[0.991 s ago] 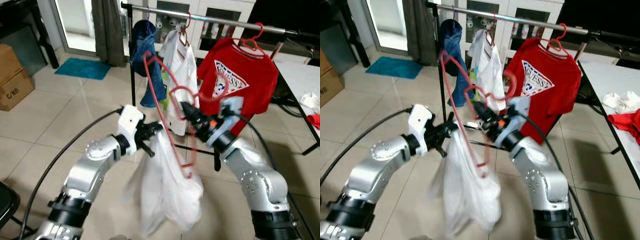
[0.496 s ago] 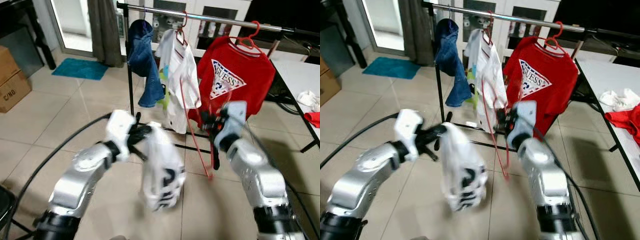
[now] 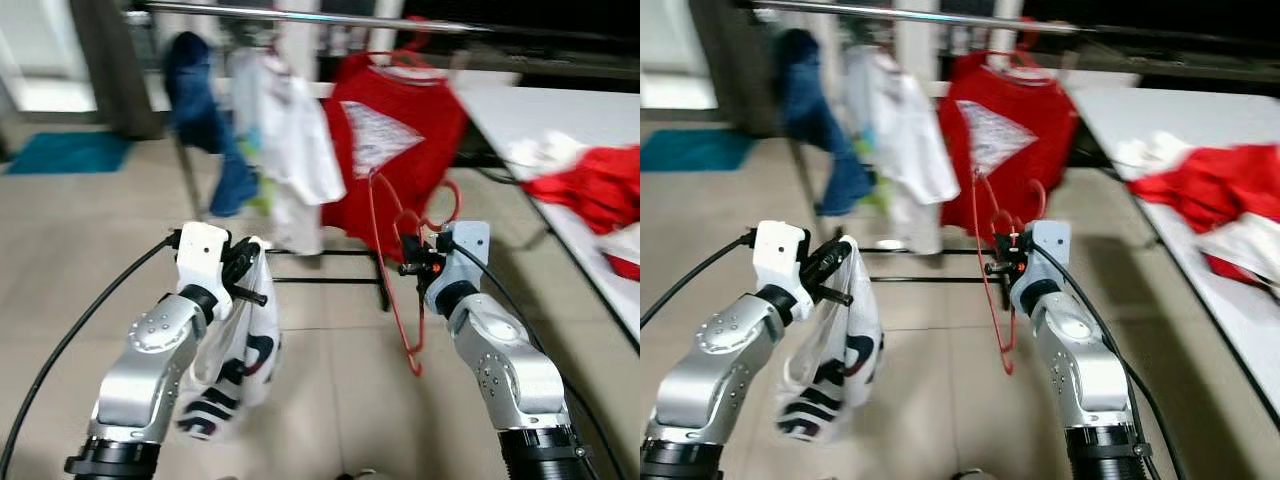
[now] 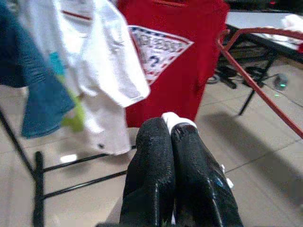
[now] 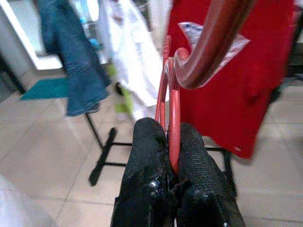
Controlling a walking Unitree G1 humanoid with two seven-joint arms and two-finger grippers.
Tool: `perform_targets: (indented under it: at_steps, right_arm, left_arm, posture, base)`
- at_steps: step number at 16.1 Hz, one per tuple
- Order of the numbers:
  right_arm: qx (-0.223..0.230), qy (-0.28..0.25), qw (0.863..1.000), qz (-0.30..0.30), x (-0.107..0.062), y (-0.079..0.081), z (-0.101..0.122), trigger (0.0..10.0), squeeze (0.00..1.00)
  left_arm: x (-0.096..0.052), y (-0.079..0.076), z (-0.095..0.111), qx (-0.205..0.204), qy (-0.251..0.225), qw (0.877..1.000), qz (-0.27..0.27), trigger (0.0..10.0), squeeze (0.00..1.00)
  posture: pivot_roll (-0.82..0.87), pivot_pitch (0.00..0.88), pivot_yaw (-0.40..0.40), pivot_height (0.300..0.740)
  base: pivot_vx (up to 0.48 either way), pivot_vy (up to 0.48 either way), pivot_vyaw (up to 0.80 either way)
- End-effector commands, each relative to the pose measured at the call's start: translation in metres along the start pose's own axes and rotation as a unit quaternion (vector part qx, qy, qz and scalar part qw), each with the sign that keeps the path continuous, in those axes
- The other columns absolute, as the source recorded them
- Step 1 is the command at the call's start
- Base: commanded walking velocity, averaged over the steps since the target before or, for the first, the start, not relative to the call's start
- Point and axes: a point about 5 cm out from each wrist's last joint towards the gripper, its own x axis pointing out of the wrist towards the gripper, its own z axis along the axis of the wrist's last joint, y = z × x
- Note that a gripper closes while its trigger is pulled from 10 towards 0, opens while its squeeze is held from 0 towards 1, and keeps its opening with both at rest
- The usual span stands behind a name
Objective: Hang hanger
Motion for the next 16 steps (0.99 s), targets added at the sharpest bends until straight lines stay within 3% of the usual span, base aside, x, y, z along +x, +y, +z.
perform_targets:
  at_steps: [1,3,8,11,15,16]
  right_arm:
    - [0.001,-0.015,1.0,-0.005,-0.003,-0.001,0.004,10.0,0.0]
    - [-0.005,-0.034,0.999,-0.019,-0.004,-0.001,0.007,10.0,0.0]
    - [0.117,-0.074,0.99,-0.006,-0.005,0.003,0.011,10.0,0.0]
    - [0.079,-0.056,0.995,-0.007,-0.001,0.007,0.01,10.0,0.0]
    - [0.07,-0.031,0.997,-0.014,0.001,0.004,0.004,10.0,0.0]
    - [0.045,-0.015,0.999,-0.025,0.001,0.002,0.0,10.0,0.0]
  left_arm:
    - [0.0,-0.004,0.004,0.008,-0.013,1.0,0.001,10.0,0.0]
    - [0.001,-0.007,0.004,0.009,-0.013,1.0,0.0,10.0,0.0]
    - [0.001,-0.011,0.004,0.012,-0.017,1.0,0.0,10.0,0.0]
    - [0.002,-0.012,0.006,0.006,-0.016,1.0,-0.002,10.0,0.0]
    - [0.003,-0.013,0.007,-0.001,-0.021,1.0,-0.001,10.0,0.0]
    - [0.003,-0.01,0.009,-0.003,-0.037,0.999,0.017,10.0,0.0]
  posture:
    - [-0.03,0.0,-0.062,0.74]
    - [-0.03,0.0,-0.062,0.74]
    - [-0.03,0.0,-0.074,0.74]
    - [-0.02,0.0,-0.076,0.74]
    - [-0.01,0.0,-0.079,0.74]
    - [-0.02,0.0,-0.079,0.74]
  base:
    - [0.0,0.0,-0.8]
    - [0.0,0.0,-0.8]
    - [0.0,0.0,-0.8]
    - [0.0,0.0,-0.8]
    - [0.0,0.0,-0.8]
    - [0.0,0.0,-0.8]
